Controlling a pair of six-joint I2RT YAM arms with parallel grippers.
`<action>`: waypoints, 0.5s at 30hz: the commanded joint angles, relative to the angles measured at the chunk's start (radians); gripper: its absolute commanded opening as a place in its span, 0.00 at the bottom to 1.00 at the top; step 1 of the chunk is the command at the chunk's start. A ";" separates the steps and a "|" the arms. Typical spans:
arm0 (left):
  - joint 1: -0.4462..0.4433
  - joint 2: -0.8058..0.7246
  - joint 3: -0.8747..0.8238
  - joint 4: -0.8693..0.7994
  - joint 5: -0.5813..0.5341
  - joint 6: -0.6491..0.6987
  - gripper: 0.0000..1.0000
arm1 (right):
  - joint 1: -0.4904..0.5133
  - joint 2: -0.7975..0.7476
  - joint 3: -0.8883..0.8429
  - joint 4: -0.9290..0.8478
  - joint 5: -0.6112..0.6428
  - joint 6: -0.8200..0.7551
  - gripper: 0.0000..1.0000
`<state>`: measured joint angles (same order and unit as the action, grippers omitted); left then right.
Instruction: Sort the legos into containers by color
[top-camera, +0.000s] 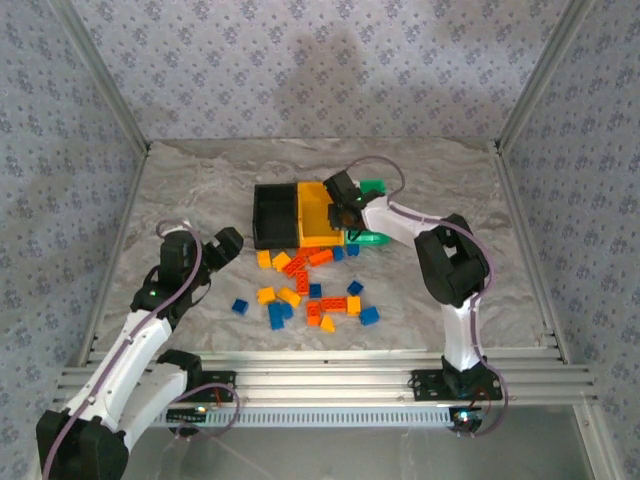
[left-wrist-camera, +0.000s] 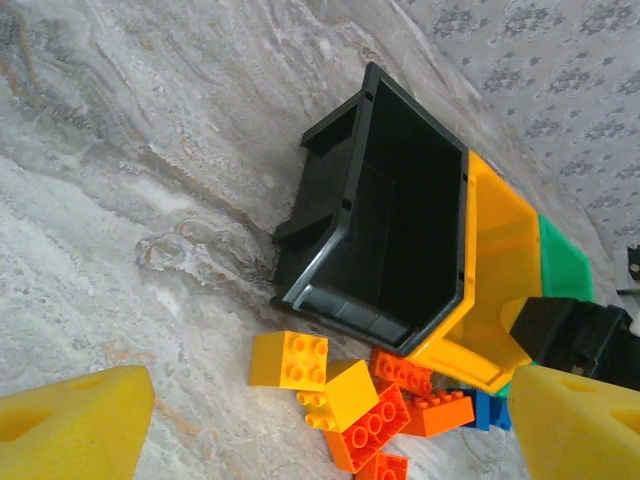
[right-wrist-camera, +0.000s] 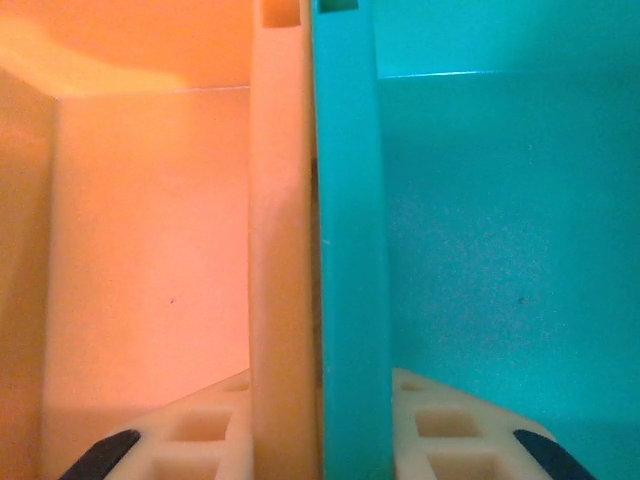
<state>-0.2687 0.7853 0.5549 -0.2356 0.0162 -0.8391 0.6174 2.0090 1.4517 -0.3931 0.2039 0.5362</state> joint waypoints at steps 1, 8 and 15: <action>-0.001 -0.016 -0.009 -0.011 -0.016 0.006 0.92 | 0.040 0.001 -0.081 -0.090 -0.010 0.069 0.00; -0.001 -0.018 -0.017 -0.001 -0.024 0.008 0.92 | 0.027 -0.010 -0.035 -0.132 -0.014 0.050 0.00; -0.001 -0.012 -0.022 0.002 -0.030 0.014 0.92 | -0.004 0.014 0.009 -0.141 -0.007 0.051 0.00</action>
<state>-0.2687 0.7853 0.5430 -0.2363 0.0059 -0.8391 0.6281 1.9865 1.4448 -0.4469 0.2047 0.5682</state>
